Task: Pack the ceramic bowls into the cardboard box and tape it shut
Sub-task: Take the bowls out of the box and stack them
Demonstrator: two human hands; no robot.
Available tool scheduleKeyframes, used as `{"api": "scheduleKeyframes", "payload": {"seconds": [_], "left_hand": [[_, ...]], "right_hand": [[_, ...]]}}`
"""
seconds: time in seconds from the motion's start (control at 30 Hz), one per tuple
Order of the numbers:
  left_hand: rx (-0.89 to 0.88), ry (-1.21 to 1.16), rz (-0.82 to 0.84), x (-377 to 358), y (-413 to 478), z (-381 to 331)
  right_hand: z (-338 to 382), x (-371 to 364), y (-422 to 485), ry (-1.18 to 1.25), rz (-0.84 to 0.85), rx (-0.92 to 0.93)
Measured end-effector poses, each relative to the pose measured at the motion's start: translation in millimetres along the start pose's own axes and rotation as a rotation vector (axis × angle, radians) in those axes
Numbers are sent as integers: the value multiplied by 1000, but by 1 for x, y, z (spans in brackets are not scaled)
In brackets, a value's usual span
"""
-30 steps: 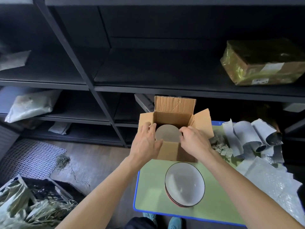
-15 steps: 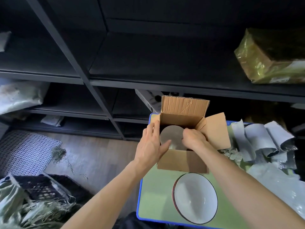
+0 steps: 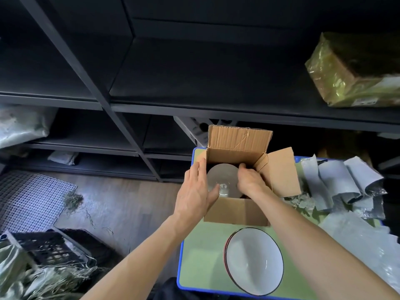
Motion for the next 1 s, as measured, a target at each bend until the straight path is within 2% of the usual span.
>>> {"api": "scheduleKeyframes", "payload": {"seconds": [0.27, 0.6, 0.73, 1.0], "left_hand": [[-1, 40, 19, 2, -1, -1], [-93, 173, -85, 19, -7, -4], [-114, 81, -143, 36, -15, -21], [-69, -92, -152, 57, -51, -56]], "right_hand": [[-3, 15, -18, 81, -108, 17], [-10, 75, -81, 86, -319, 86], [-19, 87, -101, 159, -393, 114], [-49, 89, -147, 289, -356, 180]]}}
Point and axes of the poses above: each hand's wrist, its own y-axis towards the middle knuckle, its own x-axis out of the back of the hand, z = x × y, the point moved 1 cm from there along y, towards the middle knuckle, and after that the axes turned 2 degrees about x, right-handed, at the moved point
